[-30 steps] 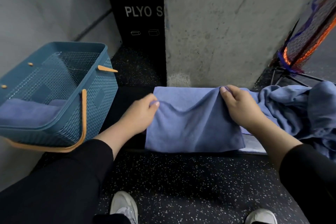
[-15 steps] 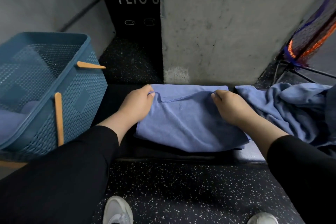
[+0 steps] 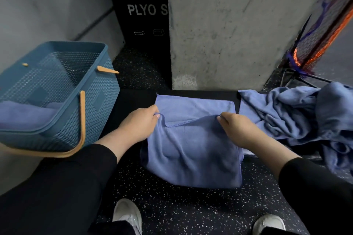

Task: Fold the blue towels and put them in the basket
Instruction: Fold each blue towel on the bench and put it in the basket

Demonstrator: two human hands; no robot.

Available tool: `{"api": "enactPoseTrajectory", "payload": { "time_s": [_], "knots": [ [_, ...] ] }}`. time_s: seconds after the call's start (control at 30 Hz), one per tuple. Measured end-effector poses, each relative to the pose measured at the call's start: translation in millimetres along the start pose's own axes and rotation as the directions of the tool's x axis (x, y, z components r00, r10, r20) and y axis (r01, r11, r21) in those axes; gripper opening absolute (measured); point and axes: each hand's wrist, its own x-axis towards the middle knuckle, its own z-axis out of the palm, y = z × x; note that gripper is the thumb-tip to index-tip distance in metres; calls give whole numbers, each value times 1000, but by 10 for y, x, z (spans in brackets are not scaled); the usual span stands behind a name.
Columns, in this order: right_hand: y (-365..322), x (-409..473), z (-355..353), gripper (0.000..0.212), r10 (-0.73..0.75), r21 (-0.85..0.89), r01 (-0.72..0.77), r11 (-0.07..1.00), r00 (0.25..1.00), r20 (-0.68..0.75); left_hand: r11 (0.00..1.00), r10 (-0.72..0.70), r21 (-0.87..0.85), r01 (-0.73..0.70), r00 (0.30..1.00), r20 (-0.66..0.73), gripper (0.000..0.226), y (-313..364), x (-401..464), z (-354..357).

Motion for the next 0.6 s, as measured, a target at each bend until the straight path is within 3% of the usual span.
{"api": "enactPoseTrajectory", "payload": {
  "time_s": [0.2, 0.43, 0.6],
  "knots": [
    [19, -158, -67, 33, -48, 102, 81, 991, 955, -292, 997, -22, -78, 23, 1000, 14, 19, -6, -97, -22],
    [93, 60, -59, 32, 93, 27, -91, 996, 986, -139, 993, -93, -73, 92, 996, -12, 25, -3, 189, -59],
    [182, 416, -59, 30, 105, -82, -126, 989, 969, -222, 981, -191, -26, 190, 979, -66, 29, -11, 503, -34]
  ]
}}
